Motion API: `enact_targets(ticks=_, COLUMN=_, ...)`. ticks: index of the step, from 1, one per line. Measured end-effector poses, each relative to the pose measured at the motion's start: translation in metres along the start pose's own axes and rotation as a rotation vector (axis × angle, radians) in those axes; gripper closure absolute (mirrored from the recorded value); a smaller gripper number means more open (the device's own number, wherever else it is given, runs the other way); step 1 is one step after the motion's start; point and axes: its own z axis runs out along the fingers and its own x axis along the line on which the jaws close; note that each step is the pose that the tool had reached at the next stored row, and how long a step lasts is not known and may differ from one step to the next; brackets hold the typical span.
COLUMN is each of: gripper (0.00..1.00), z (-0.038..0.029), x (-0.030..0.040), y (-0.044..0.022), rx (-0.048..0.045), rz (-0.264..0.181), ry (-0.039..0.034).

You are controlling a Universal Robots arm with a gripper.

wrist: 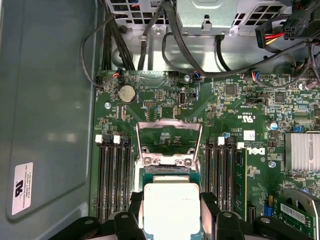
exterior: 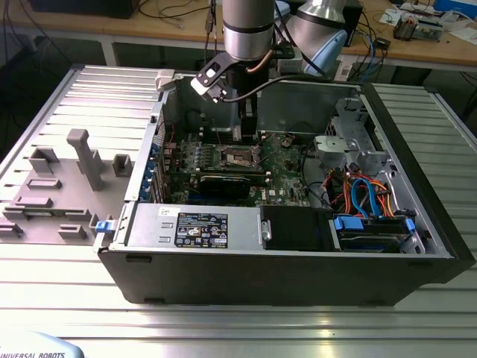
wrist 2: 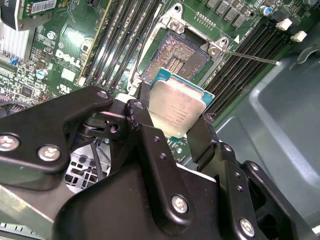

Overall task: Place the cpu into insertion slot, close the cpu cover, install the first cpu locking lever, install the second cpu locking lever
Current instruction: 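Place the cpu into insertion slot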

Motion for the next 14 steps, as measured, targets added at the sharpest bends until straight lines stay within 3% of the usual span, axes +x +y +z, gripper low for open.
enact_targets(ticks=14, gripper=0.46, z=0.0061, x=-0.0002, y=-0.0005, rx=-0.0001, rz=0.0, ry=0.0)
